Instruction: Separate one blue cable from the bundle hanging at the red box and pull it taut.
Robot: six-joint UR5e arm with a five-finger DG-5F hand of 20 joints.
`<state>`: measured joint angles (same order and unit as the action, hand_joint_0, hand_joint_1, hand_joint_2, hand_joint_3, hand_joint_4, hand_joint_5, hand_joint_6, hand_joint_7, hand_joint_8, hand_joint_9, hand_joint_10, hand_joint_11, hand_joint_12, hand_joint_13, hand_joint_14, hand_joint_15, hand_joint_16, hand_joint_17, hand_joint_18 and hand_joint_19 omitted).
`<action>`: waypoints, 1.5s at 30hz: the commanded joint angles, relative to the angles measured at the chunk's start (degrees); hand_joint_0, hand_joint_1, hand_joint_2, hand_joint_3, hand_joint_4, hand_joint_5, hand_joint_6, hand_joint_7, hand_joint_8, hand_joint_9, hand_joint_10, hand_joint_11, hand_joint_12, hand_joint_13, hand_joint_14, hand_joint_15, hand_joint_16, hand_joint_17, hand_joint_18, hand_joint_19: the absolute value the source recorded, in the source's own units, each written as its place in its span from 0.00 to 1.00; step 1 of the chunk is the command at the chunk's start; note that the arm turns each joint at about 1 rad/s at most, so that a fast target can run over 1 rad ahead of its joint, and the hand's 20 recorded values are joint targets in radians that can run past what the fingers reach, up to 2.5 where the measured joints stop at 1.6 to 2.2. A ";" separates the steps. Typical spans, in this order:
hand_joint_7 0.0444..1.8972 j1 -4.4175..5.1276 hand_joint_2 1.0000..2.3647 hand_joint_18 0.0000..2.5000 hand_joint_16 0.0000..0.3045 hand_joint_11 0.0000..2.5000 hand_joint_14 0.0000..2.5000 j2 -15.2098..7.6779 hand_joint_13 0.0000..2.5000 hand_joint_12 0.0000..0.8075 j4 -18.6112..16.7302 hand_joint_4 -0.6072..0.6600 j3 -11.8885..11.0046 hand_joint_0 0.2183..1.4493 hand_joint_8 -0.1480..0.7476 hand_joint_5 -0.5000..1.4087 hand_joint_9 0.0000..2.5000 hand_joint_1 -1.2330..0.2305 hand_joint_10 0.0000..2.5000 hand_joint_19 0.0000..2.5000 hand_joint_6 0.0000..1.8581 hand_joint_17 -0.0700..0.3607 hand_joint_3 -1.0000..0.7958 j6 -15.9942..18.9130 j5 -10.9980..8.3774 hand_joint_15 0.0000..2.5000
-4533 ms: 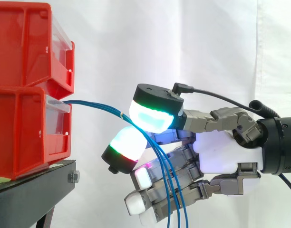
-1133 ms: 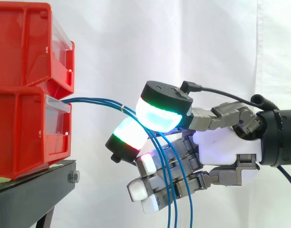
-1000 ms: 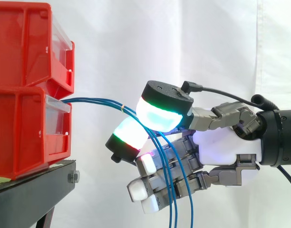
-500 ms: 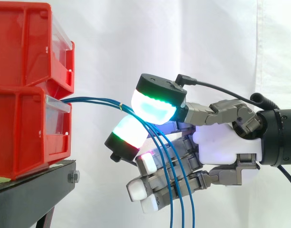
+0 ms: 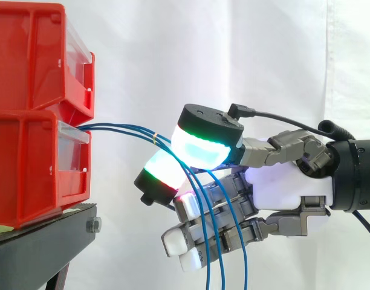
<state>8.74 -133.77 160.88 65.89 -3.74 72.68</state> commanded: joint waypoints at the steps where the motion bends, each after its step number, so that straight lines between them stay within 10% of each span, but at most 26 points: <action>1: 0.52 -0.04 0.00 0.26 0.12 0.35 0.01 0.00 0.35 0.35 -0.04 0.41 0.03 0.42 0.41 0.16 0.40 0.20 0.01 0.19 0.50 0.35 0.28 -0.04 0.00 0.20; 15: 0.47 0.05 0.00 0.27 0.14 0.34 0.01 0.00 0.37 0.40 -0.04 0.49 0.03 0.22 0.47 0.16 0.42 0.28 0.01 0.20 0.50 0.38 0.28 -0.04 -0.09 0.21; 23: 0.50 0.05 0.00 0.26 0.13 0.34 0.01 0.00 0.37 0.38 -0.13 0.48 0.03 0.31 0.46 0.16 0.42 0.42 0.01 0.21 0.49 0.36 0.28 -0.04 -0.09 0.21; 45: 0.53 0.14 0.01 0.26 0.12 0.39 0.01 0.00 0.37 0.38 -0.13 0.44 0.03 0.34 0.47 0.17 0.47 0.36 0.01 0.21 0.51 0.36 0.39 -0.13 0.00 0.22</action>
<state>8.80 -133.76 160.75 65.88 -3.87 72.62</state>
